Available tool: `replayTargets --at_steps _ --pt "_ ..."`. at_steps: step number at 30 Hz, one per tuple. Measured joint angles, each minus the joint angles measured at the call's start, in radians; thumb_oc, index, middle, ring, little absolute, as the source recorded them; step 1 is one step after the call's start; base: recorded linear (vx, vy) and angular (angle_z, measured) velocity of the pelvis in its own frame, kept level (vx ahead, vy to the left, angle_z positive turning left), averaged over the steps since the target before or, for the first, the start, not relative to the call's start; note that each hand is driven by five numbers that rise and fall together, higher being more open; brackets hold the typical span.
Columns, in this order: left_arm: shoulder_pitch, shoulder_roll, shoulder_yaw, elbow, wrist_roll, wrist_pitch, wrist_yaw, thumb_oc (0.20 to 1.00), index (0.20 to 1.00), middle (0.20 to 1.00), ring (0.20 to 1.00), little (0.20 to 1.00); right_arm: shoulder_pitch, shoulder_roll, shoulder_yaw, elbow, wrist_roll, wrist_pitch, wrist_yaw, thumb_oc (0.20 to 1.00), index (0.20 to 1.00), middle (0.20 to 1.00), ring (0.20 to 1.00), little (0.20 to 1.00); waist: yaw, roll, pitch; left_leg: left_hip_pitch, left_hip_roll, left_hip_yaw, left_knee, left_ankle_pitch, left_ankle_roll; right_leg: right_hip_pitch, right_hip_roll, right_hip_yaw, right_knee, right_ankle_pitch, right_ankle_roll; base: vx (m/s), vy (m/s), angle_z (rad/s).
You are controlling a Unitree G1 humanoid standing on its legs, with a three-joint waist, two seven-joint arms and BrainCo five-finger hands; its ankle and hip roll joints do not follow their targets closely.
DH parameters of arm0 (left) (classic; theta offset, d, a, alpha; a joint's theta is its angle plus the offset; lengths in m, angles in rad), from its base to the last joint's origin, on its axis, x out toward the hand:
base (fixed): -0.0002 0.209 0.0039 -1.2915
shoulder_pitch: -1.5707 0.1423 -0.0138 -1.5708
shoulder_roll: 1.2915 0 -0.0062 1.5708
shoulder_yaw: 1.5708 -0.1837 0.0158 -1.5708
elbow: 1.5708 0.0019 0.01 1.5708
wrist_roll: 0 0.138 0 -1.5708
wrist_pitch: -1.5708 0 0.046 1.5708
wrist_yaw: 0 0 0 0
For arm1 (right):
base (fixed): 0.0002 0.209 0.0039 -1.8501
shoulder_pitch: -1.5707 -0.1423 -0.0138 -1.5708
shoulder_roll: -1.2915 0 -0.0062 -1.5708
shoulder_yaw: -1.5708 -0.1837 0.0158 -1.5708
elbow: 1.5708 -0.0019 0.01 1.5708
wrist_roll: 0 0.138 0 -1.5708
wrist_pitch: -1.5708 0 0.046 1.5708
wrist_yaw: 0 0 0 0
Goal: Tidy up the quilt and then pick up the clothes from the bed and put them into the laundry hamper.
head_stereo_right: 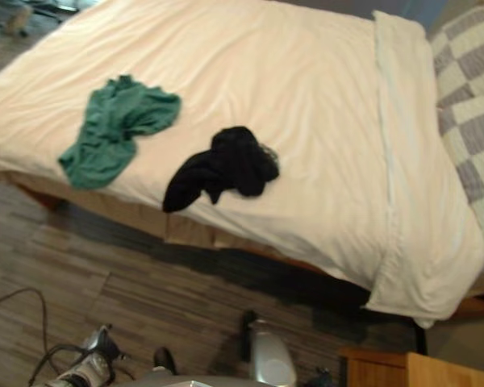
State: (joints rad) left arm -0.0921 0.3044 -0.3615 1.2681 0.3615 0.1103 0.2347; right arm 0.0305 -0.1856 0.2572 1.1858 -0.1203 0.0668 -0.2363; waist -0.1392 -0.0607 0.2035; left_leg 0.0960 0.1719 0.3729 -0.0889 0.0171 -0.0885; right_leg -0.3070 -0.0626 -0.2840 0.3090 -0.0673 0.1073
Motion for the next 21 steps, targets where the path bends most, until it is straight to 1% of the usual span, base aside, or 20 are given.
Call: replayTargets --at_steps 1,2,3,4,5,6,7,8,9,10,11,12,13,14,15,16,17,19,20,21 --pt "0.001 -0.034 -0.002 0.000 0.013 -0.001 -0.005 1.000 1.000 1.000 1.000 1.000 -0.005 -0.018 -0.003 0.020 0.001 0.003 0.000 1.000 1.000 1.000 1.000 1.000 -0.020 0.020 0.012 0.033 -0.002 -0.028 0.005 -0.013 -0.007 0.054 0.008 -0.018 -0.028 0.024 -0.077 0.39 0.124 0.55" --pt "0.006 -0.047 -0.001 -0.008 0.012 -0.006 -0.004 1.000 1.000 1.000 1.000 1.000 -0.017 -0.027 -0.014 0.020 0.001 0.007 -0.001 1.000 1.000 1.000 1.000 1.000 -0.016 0.039 0.017 0.036 0.003 -0.029 0.047 -0.008 -0.024 0.079 0.016 -0.018 -0.040 0.002 -0.101 0.45 0.170 0.22" --pt "-0.006 -0.062 0.007 -0.001 0.011 -0.022 -0.004 1.000 1.000 1.000 1.000 1.000 -0.042 -0.038 -0.012 0.051 0.000 0.001 0.001 1.000 1.000 1.000 1.000 1.000 -0.006 0.032 0.035 -0.032 0.029 -0.007 0.272 -0.039 -0.073 0.115 0.017 0.021 -0.066 0.009 -0.131 0.18 0.073 -0.27" --pt "-0.002 -0.067 0.009 0.002 0.008 -0.023 -0.002 1.000 1.000 1.000 1.000 1.000 -0.055 -0.042 -0.010 0.051 -0.001 -0.005 -0.001 1.000 1.000 1.000 1.000 1.000 0.012 0.039 0.035 -0.065 0.041 0.001 0.378 -0.035 -0.090 0.127 0.019 0.037 -0.086 0.017 -0.145 0.16 0.131 -0.75" --pt "-0.009 -0.066 0.047 -0.017 -0.016 -0.029 0.035 1.000 1.000 1.000 1.000 1.000 -0.105 -0.049 -0.003 0.074 -0.017 -0.001 -0.006 1.000 1.000 1.000 1.000 1.000 0.039 0.039 0.058 -0.168 0.093 -0.007 0.646 0.010 -0.168 0.146 0.026 0.081 -0.091 0.019 -0.151 0.10 0.280 -1.09" --pt "-0.020 -0.061 0.053 -0.036 -0.031 -0.026 0.040 1.000 1.000 1.000 1.000 1.000 -0.136 -0.066 0.023 0.082 -0.032 -0.001 -0.008 1.000 1.000 1.000 1.000 1.000 0.059 0.035 0.065 -0.244 0.108 -0.033 0.802 0.061 -0.169 0.156 0.020 0.112 -0.100 0.048 -0.198 0.10 0.289 -1.14" --pt "-0.031 -0.063 0.029 -0.052 -0.035 -0.024 0.037 1.000 1.000 1.000 1.000 1.000 -0.152 -0.084 0.028 0.080 -0.036 -0.003 -0.011 1.000 1.000 1.000 1.000 1.000 0.048 0.049 0.069 -0.294 0.119 -0.045 0.857 0.041 -0.169 0.182 0.017 0.163 -0.126 0.059 -0.182 0.27 0.673 -0.84" --pt "-0.024 -0.062 0.002 -0.077 -0.033 -0.027 0.043 1.000 1.000 1.000 1.000 1.000 -0.158 -0.093 0.013 0.078 -0.036 -0.004 -0.018 1.000 1.000 1.000 1.000 1.000 0.037 0.060 0.065 -0.302 0.113 -0.024 0.838 0.020 -0.145 0.201 0.013 0.155 -0.164 0.061 -0.173 0.15 0.435 -0.54" --pt "-0.042 -0.065 -0.013 -0.097 -0.031 -0.039 0.046 1.000 1.000 1.000 1.000 1.000 -0.160 -0.104 0.016 0.078 -0.036 0.000 -0.023 1.000 1.000 1.000 1.000 1.000 0.022 0.069 0.066 -0.304 0.122 -0.012 0.799 0.017 -0.145 0.210 0.015 0.181 -0.179 0.065 -0.166 0.28 0.651 -0.55" --pt "-0.042 -0.062 -0.047 -0.121 -0.031 -0.038 0.047 1.000 1.000 1.000 1.000 1.000 -0.168 -0.104 0.016 0.081 -0.035 0.002 -0.024 1.000 1.000 1.000 1.000 1.000 0.010 0.081 0.062 -0.282 0.129 0.010 0.680 0.004 -0.131 0.226 0.031 0.200 -0.214 0.068 -0.146 0.25 0.470 -0.75" --pt "-0.052 -0.062 -0.051 -0.146 -0.026 -0.045 0.046 1.000 1.000 1.000 1.000 1.000 -0.162 -0.108 0.012 0.045 -0.035 0.003 -0.026 1.000 1.000 1.000 1.000 1.000 -0.006 0.093 0.061 -0.245 0.139 0.024 0.499 0.002 -0.113 0.240 0.051 0.215 -0.242 0.071 -0.143 0.27 0.729 -0.72" --pt "-0.058 -0.066 -0.057 -0.145 -0.025 -0.051 0.045 1.000 1.000 1.000 1.000 1.000 -0.161 -0.111 0.018 0.035 -0.035 0.002 -0.028 1.000 1.000 1.000 1.000 1.000 -0.013 0.105 0.056 -0.209 0.133 0.026 0.307 0.008 -0.105 0.254 0.065 0.208 -0.275 0.079 -0.131 0.22 0.744 -0.62" --pt "-0.093 -0.068 -0.071 -0.147 -0.026 -0.060 0.046 1.000 1.000 1.000 1.000 1.000 -0.151 -0.113 0.016 0.019 -0.035 0.004 -0.028 1.000 1.000 1.000 1.000 1.000 -0.016 0.112 0.055 -0.192 0.131 -0.001 0.168 0.037 -0.095 0.254 0.071 0.214 -0.278 0.090 -0.134 0.21 0.701 -0.40" --pt "-0.113 -0.069 -0.078 -0.151 -0.026 -0.068 0.048 1.000 1.000 1.000 1.000 1.000 -0.142 -0.114 0.013 0.009 -0.036 0.004 -0.028 1.000 1.000 1.000 1.000 1.000 -0.021 0.107 0.058 -0.185 0.135 -0.013 0.121 0.056 -0.090 0.255 0.075 0.238 -0.279 0.094 -0.131 0.26 0.644 -0.49" --pt "-0.140 -0.071 -0.091 -0.147 -0.026 -0.074 0.048 1.000 1.000 1.000 1.000 1.000 -0.140 -0.115 0.024 0.001 -0.038 0.002 -0.027 1.000 1.000 1.000 1.000 1.000 -0.013 0.097 0.060 -0.180 0.153 -0.067 0.072 0.083 -0.095 0.257 0.081 0.265 -0.281 0.095 -0.128 0.27 0.667 -0.75" --pt "-0.160 -0.071 -0.100 -0.122 -0.025 -0.081 0.046 1.000 1.000 1.000 1.000 1.000 -0.150 -0.115 0.044 -0.003 -0.040 0.002 -0.027 1.000 1.000 1.000 1.000 1.000 0.011 0.087 0.056 -0.175 0.170 -0.152 0.059 0.094 -0.104 0.256 0.083 0.293 -0.283 0.093 -0.126 0.28 0.768 -0.81" --pt "-0.171 -0.071 -0.124 -0.122 -0.025 -0.080 0.049 1.000 1.000 1.000 1.000 1.000 -0.148 -0.118 0.040 -0.018 -0.043 0.000 -0.028 1.000 1.000 1.000 1.000 1.000 0.007 0.080 0.057 -0.182 0.177 -0.196 0.074 0.088 -0.114 0.258 0.080 0.326 -0.282 0.090 -0.119 0.25 0.733 -0.88" --pt "-0.179 -0.089 -0.141 -0.122 -0.024 -0.082 0.048 1.000 1.000 1.000 1.000 1.000 -0.170 -0.131 0.033 -0.047 -0.076 -0.005 -0.029 1.000 1.000 1.000 1.000 1.000 0.015 0.080 0.055 -0.161 0.144 -0.291 0.060 0.074 -0.107 0.258 0.037 0.362 -0.270 0.077 -0.078 0.16 0.680 -0.70" --pt "-0.181 -0.105 -0.149 -0.123 -0.024 -0.080 0.047 1.000 1.000 1.000 1.000 1.000 -0.171 -0.133 0.032 -0.057 -0.087 -0.003 -0.025 1.000 1.000 1.000 1.000 1.000 0.008 0.086 0.054 -0.142 0.113 -0.289 0.035 0.075 -0.103 0.258 0.012 0.367 -0.258 0.076 -0.050 0.03 0.615 -0.67" --pt "-0.179 -0.116 -0.148 -0.118 -0.024 -0.081 0.046 1.000 1.000 1.000 1.000 1.000 -0.189 -0.136 0.052 -0.059 -0.118 0.003 -0.025 1.000 1.000 1.000 1.000 1.000 0.014 0.097 0.051 -0.119 0.097 -0.259 0.026 0.101 -0.055 0.235 -0.012 0.341 -0.225 0.059 -0.022 -0.08 0.529 -0.93"
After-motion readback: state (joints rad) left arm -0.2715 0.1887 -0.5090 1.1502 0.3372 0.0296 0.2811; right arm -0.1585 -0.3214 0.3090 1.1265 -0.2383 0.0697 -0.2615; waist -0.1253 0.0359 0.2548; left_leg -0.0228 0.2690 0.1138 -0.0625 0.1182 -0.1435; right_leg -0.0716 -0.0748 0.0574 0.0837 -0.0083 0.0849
